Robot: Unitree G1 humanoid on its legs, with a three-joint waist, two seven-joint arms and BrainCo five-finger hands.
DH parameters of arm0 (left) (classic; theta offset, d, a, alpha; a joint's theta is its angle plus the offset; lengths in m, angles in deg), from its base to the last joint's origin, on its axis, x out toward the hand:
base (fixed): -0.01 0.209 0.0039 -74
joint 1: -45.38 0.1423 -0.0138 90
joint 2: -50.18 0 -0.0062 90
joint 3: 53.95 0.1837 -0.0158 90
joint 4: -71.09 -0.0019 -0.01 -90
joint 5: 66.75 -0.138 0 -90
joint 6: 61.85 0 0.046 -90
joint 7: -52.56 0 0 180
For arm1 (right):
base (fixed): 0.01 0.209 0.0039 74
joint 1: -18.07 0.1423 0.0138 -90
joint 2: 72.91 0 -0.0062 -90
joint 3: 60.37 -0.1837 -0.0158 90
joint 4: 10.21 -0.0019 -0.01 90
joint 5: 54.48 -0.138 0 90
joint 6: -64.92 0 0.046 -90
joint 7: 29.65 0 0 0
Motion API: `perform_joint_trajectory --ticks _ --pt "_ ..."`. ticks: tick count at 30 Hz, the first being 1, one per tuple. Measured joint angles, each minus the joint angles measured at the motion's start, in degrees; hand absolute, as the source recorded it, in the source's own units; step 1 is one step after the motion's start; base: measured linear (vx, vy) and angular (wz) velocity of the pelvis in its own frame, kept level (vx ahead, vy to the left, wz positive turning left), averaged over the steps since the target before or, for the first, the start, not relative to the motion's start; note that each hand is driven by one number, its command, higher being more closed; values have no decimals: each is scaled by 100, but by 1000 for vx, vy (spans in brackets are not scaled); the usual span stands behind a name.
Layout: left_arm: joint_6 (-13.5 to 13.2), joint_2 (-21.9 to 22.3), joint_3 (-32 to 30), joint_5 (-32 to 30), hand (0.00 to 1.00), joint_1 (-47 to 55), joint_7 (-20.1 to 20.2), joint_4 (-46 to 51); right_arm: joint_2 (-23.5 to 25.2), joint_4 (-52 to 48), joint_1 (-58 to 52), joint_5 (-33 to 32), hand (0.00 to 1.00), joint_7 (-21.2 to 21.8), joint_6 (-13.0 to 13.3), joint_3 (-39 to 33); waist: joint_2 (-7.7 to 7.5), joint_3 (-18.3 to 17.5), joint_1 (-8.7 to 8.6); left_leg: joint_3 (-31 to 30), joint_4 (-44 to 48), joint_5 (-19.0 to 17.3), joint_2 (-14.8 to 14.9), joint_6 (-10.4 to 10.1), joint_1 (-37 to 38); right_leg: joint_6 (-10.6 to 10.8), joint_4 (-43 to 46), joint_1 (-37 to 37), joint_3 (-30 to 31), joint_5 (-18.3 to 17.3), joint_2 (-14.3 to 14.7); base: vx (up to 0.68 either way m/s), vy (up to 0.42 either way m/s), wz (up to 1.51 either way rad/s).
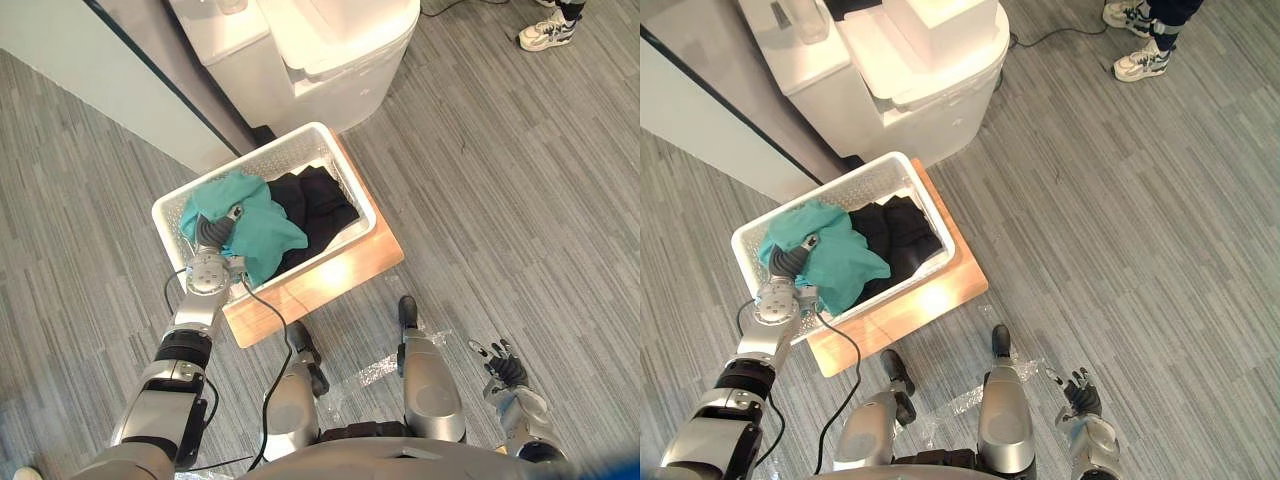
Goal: Tidy the bed and pick cloth on bed and put in laundry
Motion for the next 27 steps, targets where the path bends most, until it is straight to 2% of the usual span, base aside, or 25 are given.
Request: perform_joint_trajectory --ticks 4,9,11,14,16,19,24,25,26,27 --pt "-55 -1 -15 274 0 45 95 76 0 -77 -7 1 0 -18 -2 45 4 -2 69 -73 44 -1 17 -1 67 -4 -2 143 -116 -3 -14 -8 2 10" --pt "-94 -2 -232 660 0 539 465 910 -13 -150 -20 1 0 -45 -3 35 29 -32 142 -219 30 1 20 -3 271 -28 -73 491 -285 -21 -23 -33 6 18" --pt "-90 -1 -333 984 0 774 707 1195 -82 -152 -77 3 0 -41 -10 -1 121 -146 267 -309 -49 37 3 0 338 -27 -171 617 -380 -18 -23 -32 -1 15" --pt "-59 2 -475 1408 0 1070 928 1417 -111 -144 -153 4 0 -32 -17 -134 176 -414 294 -332 -207 102 -8 -11 435 -25 -275 745 -475 -15 -12 18 -6 16" --pt "47 24 -555 1748 0 1246 1066 1434 -149 -144 -230 18 0 -5 -19 -165 201 -671 372 -380 -312 114 -26 -24 594 -12 -393 936 -534 0 -5 59 0 8" --pt "135 158 -632 1811 0 1471 1130 1576 -154 -133 -262 86 0 42 -37 -166 180 -911 393 -455 -447 130 -75 -31 727 15 -533 1134 -596 20 -12 67 11 12" --pt "148 228 -637 1814 0 1752 1091 1717 -151 -75 -278 248 0 121 -160 -218 129 -1068 419 -457 -571 134 -107 -33 975 38 -690 1414 -638 38 -12 49 12 4" --pt "194 249 -643 1804 0 1804 1087 1748 -151 -74 -291 313 0 147 -198 -224 125 -1100 420 -456 -585 134 -113 -33 1003 42 -713 1446 -646 41 -14 28 9 4" --pt "395 262 -646 1790 0 1896 1106 1799 -151 -44 -308 365 0 206 -264 -224 118 -1186 421 -471 -604 134 -116 -33 1011 47 -749 1479 -690 44 -14 19 6 6" --pt "488 262 -646 1771 0 1913 1139 1798 -152 -10 -308 369 0 223 -267 -224 115 -1203 417 -482 -607 134 -116 -33 1018 48 -760 1504 -714 44 -15 17 3 9"
